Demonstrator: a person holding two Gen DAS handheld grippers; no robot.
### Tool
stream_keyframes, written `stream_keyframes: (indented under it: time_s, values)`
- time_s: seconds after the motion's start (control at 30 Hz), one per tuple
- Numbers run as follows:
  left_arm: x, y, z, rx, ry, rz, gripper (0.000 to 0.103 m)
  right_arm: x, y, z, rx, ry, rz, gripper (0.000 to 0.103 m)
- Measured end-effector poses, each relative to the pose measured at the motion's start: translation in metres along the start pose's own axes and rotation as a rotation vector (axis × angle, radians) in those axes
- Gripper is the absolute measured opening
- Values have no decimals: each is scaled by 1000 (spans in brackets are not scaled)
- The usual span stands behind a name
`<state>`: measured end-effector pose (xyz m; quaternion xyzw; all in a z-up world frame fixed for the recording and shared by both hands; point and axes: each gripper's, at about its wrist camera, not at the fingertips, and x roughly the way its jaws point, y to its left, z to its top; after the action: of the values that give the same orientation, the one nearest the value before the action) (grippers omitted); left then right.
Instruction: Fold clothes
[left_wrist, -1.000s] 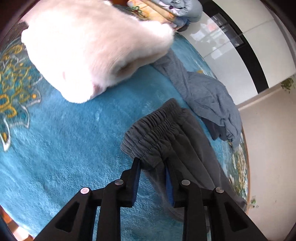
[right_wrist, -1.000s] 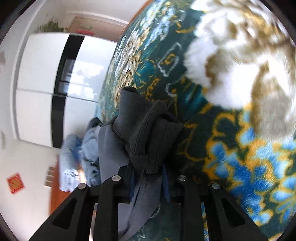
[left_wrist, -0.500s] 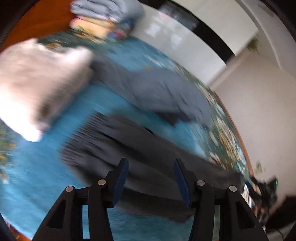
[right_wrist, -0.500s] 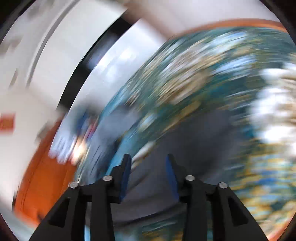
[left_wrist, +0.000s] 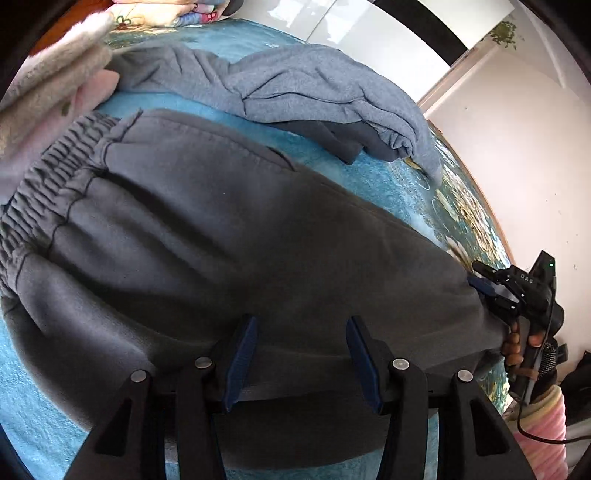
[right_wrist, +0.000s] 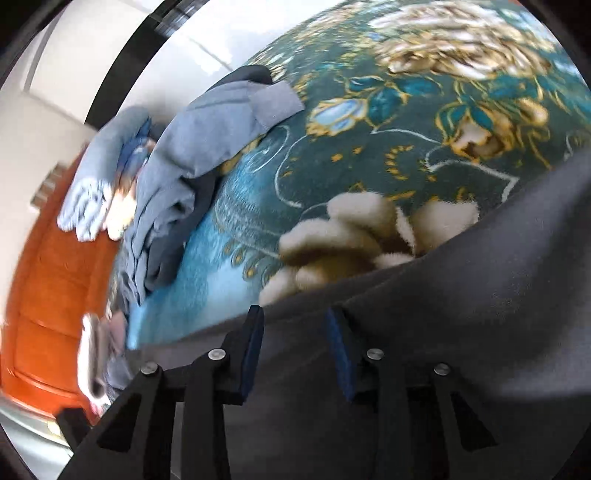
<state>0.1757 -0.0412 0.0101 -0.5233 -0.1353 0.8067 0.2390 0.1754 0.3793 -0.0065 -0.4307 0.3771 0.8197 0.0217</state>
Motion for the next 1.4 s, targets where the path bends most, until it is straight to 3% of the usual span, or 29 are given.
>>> stream_keyframes:
  time_s: [0.13,0.23,0.3,0.33,0.4,0.6,0.7,0.8,0.93,1.0,1.1,1.2,1.4]
  values:
    - [-14,-7,-5,26,-10,-21,57,-34,15,-19,-34,-52,-2,38]
    - [-20,-10,-7,37,-19,-12,59,-65,40,-63,-135,-35,182,39]
    - [-19,-4,-7,-4,-12,-8,59,-77,56,-99,-223,28,333,52]
    - [-18,0,-6,-32,-7,-12,59,-80,64,-116,-263,61,394,54]
    - [-23,4,-5,-67,-7,-26,59,-68,75,-144,-324,139,431,54]
    - [-45,7,-6,-61,-46,-9,59,-8,105,-193,-424,319,397,54]
    - [-52,14,-4,-74,-64,-10,59,8,119,-203,-506,305,336,54]
    - [-51,20,-4,-87,-62,-12,60,13,126,-210,-543,282,328,57]
    - [-42,25,-7,-93,-38,-12,60,-3,142,-243,-734,306,320,58]
    - [-40,23,-8,-80,-35,-1,60,-10,141,-250,-788,299,272,58]
    - [-43,18,-9,-50,-41,10,60,-34,120,-229,-668,253,323,58]
    - [-45,-1,-12,15,-52,15,61,-85,79,-190,-532,77,326,59]
    - [-24,-70,-32,239,-31,-30,65,-189,-111,-112,130,-323,113,59]
